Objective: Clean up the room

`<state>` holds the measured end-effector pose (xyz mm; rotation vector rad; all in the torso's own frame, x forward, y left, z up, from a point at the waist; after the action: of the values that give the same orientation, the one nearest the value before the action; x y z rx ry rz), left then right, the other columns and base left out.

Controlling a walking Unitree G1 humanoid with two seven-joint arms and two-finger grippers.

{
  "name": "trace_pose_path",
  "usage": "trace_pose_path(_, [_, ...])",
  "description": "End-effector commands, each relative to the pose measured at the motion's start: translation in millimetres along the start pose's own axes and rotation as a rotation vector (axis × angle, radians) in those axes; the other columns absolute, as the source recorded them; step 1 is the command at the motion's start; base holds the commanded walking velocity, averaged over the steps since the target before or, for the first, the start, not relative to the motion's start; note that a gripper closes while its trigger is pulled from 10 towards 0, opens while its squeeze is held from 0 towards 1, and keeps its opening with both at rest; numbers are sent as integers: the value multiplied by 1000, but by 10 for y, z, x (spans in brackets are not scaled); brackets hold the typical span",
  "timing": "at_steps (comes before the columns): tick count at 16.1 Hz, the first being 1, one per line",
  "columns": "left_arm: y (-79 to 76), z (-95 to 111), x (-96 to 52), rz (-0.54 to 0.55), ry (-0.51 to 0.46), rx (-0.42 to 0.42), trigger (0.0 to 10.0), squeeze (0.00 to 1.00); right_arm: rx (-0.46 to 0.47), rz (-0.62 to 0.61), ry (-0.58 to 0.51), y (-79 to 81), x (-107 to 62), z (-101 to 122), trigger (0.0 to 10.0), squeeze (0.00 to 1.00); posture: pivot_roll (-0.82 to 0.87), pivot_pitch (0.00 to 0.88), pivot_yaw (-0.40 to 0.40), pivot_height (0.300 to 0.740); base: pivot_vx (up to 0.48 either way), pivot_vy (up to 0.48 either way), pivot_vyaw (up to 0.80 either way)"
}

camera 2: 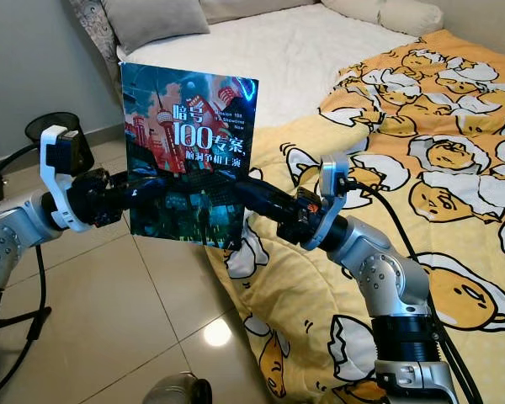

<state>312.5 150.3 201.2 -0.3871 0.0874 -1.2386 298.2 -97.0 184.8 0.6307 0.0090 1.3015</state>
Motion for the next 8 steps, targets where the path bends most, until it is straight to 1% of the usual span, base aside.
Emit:
trace_pose_path(1, [-35,41,-23,-8,2,14,0,0,-32,41,-40,64,45,125,0,0,77,0,32,740,0,0,0])
trace_pose_path(8, [-81,46,-5,-40,0,-13,0,0,-36,49,-32,65,75,128,0,0,75,0,33,740,0,0,0])
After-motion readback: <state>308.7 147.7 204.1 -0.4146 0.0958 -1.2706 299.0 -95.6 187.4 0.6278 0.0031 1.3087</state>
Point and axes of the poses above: a point about 5 cm out from each wrist's last joint towards the gripper, its own x axis pointing out of the wrist towards the gripper, its own z axis along the axis of the wrist's last joint, y = z × x, the point moved 4 cm from there along x, pointing out of the wrist towards the gripper, and after that the axes turned 2 degrees about x, right-handed, at the moved point
